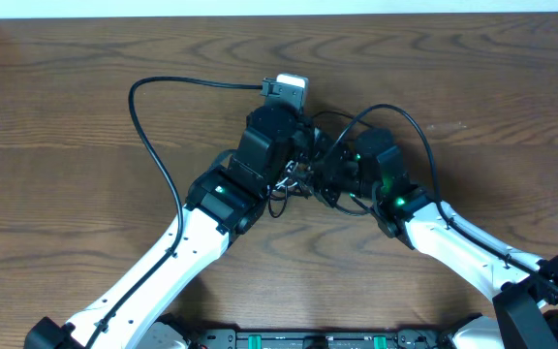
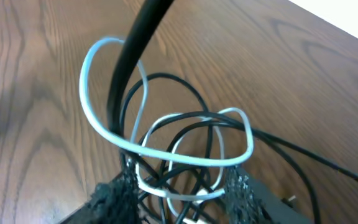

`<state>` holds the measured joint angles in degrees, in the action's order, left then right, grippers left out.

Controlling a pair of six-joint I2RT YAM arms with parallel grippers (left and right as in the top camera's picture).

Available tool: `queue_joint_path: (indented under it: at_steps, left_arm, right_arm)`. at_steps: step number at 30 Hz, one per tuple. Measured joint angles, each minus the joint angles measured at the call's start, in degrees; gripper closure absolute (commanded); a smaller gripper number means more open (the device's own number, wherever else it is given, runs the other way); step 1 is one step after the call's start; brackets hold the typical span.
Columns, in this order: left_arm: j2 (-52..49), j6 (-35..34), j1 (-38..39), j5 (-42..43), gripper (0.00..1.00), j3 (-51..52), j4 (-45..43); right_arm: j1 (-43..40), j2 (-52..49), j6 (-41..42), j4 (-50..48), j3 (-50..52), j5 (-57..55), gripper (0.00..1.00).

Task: Untangle cables

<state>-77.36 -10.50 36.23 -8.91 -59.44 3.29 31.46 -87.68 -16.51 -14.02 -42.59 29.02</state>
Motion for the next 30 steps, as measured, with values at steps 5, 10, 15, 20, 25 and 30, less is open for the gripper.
queue_joint_path:
  at_steps: [5, 10, 15, 20, 25, 30]
  left_arm:
    - [0.0, 0.0, 0.0, 0.0, 0.92, 0.0, 0.0]
    - [0.0, 0.0, 0.0, -0.5, 0.92, 0.0, 0.1]
    - [0.0, -0.1, 0.0, -1.9, 0.92, 0.0, 0.3]
    - [1.0, -1.8, 0.6, -1.3, 0.92, 0.0, -0.6]
    - [1.0, -3.1, 0.2, 0.8, 0.92, 0.0, -1.8]
    - [1.0, -5.2, 0.2, 3.1, 0.92, 0.0, -2.2]
  right_arm:
    - [0.0, 0.1, -11.1, 5.7, 0.0, 0.8, 0.66]
    - [0.0, 0.7, -19.6, 7.0, 0.0, -0.9, 0.69]
    - [0.0, 5.0, -25.4, 7.1, 0.0, -1.5, 0.68]
    - [-0.1, 6.1, -28.3, 6.5, 0.0, 2.0, 0.65]
    - [1.0, 6.3, -29.7, 6.0, 0.0, 5.7, 0.64]
    - [1.1, 6.3, -30.3, 6.3, 0.0, 7.0, 0.64]
